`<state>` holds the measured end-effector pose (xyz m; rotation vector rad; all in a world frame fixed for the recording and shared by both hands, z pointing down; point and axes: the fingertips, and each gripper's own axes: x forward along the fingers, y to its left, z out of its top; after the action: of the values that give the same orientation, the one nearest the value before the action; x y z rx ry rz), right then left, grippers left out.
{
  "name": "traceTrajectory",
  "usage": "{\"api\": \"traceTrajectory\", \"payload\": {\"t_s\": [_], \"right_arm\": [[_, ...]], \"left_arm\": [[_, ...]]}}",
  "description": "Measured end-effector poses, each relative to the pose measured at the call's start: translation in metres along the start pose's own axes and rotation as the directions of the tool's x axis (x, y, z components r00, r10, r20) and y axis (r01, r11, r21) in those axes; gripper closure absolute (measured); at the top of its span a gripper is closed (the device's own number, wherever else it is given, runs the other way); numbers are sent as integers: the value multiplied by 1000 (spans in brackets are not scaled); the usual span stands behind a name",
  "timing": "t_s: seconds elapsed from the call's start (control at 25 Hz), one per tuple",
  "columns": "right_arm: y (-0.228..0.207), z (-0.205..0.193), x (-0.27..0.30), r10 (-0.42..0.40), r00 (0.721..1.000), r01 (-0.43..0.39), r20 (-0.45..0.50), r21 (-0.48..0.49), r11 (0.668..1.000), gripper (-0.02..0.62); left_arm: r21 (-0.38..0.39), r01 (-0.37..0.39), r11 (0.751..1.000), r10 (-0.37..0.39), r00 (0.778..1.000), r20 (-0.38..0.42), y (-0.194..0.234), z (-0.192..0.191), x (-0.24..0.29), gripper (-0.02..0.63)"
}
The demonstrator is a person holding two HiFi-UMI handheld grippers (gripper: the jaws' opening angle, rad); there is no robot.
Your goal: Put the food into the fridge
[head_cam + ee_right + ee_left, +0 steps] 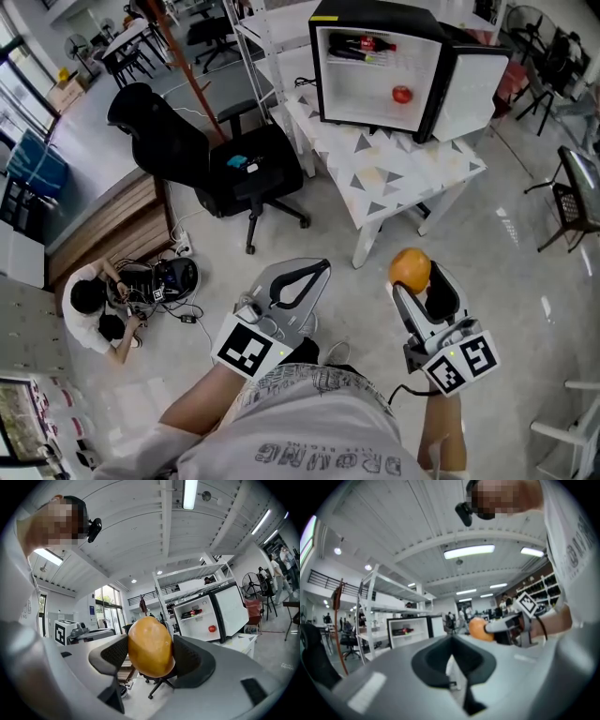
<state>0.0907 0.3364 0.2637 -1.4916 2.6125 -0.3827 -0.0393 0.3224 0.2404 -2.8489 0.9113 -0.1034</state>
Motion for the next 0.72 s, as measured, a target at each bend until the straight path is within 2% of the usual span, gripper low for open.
{"api": "traceTrajectory", "payload": {"t_s": [0.4,0.72], "right_arm": [[-26,3,12,4,1000,-4,8,-16,1000,304],[-50,5,50,7,1000,-8,-9,-28,1000,305]], "left_arm": [[2,-14,1000,14,1000,6,13,-12,24,598],[-8,-19,1000,19,1000,1,46,-27,51,598]]}}
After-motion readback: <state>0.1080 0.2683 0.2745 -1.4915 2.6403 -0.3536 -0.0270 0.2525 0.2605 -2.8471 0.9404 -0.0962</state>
